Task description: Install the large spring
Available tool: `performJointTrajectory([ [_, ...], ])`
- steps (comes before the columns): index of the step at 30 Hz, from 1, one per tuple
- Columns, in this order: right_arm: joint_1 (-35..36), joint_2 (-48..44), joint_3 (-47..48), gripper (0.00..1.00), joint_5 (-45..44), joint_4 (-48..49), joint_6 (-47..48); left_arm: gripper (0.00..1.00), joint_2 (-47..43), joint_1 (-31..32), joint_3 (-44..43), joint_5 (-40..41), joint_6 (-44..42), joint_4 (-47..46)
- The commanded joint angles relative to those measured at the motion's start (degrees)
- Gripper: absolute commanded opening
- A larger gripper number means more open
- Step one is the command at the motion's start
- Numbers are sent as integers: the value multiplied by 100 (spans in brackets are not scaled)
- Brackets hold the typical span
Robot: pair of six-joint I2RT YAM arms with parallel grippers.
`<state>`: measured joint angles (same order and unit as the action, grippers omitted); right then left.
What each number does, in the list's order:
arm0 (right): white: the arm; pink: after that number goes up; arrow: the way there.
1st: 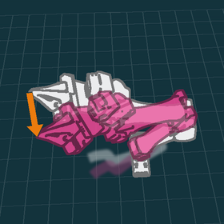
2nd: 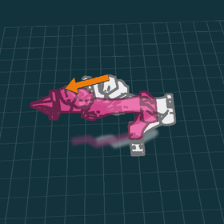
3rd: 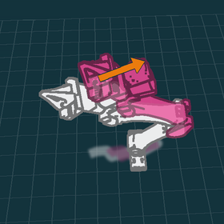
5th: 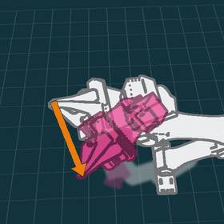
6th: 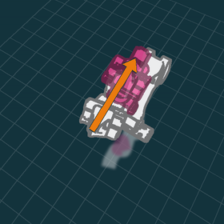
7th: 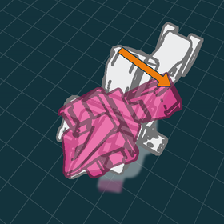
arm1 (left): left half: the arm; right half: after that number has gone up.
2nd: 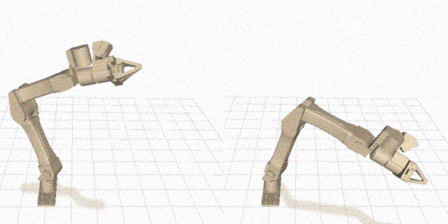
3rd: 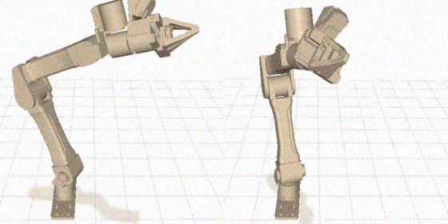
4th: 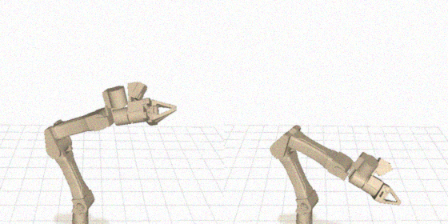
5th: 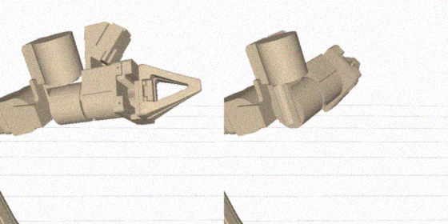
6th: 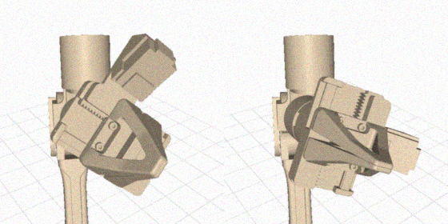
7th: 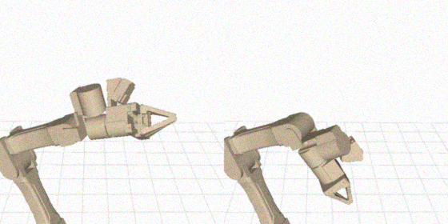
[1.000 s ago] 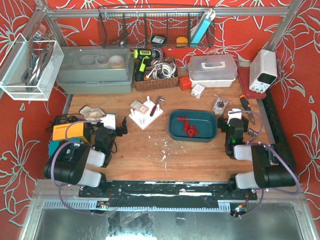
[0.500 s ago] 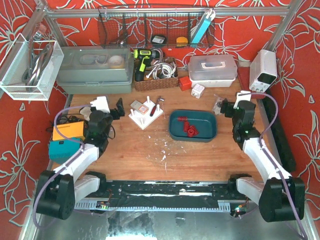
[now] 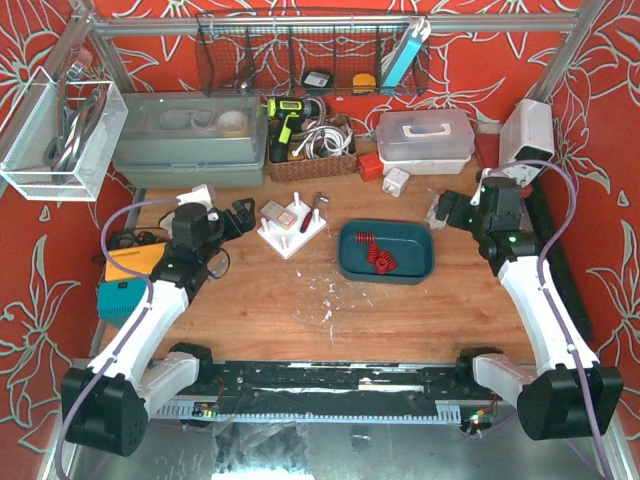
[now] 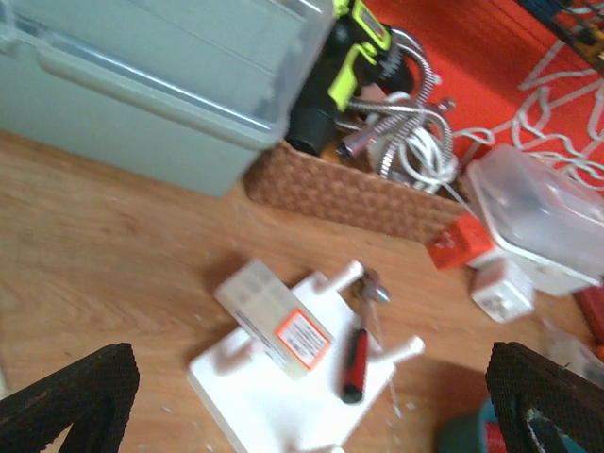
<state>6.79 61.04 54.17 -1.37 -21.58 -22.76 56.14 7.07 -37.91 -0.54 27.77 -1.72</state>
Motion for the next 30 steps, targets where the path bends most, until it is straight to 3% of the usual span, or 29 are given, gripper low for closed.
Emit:
performJointTrajectory([
  [1,73,37,-70,99,1608,-294,-348,100,-381,-31,145,-994,143,62],
  [3,271,-3,-278,99,1967,-66,-490,96,-349,-30,133,-1098,128,169],
  [7,1429,-15,-400,99,1334,-185,-286,81,-155,84,121,-1115,133,286],
  [12,2577,52,-601,99,870,-83,-60,68,292,722,-153,-140,-146,614],
  [17,3476,8,-764,99,76,91,275,63,876,1313,-748,1075,-203,987],
  [24,4265,-159,-1130,99,-1206,508,661,57,2275,1350,-1937,2007,15,1524],
  [28,4337,-301,-1437,99,-1609,788,605,54,2828,1510,-2424,1705,85,1600],
  [30,4345,-369,-1502,99,-1844,791,547,58,3000,1751,-2503,1280,-768,1307],
])
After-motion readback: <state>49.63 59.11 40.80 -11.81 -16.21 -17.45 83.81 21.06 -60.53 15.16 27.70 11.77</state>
